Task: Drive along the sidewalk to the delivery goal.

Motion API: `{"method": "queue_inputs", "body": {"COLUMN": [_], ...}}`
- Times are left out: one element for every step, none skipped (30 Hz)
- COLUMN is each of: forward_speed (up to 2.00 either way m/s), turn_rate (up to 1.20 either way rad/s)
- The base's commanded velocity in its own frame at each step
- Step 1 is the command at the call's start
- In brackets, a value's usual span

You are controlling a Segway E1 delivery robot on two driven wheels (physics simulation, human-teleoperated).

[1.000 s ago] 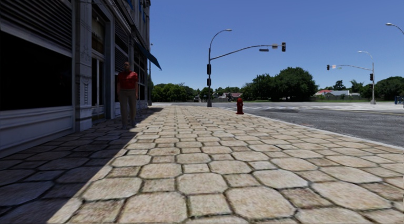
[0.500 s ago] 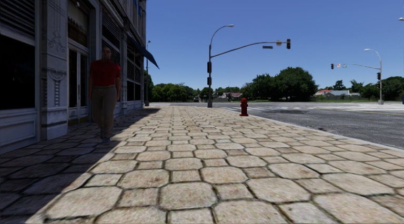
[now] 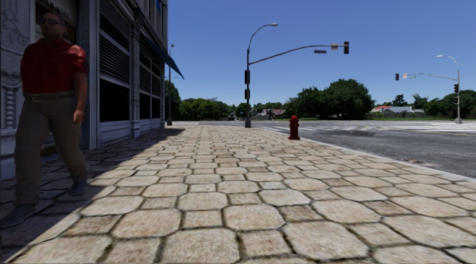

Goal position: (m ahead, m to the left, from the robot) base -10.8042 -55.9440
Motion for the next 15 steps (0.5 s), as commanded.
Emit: {"method": "queue_inputs", "body": {"forward_speed": [2.0,2.0,2.0,2.0,2.0,2.0,2.0,2.0,2.0,2.0,2.0,2.0,2.0,2.0,2.0], "turn_rate": [0.0,0.0,0.0,0.0,0.0,0.0,0.0,0.0,0.0,0.0,0.0,0.0,0.0,0.0,0.0]}}
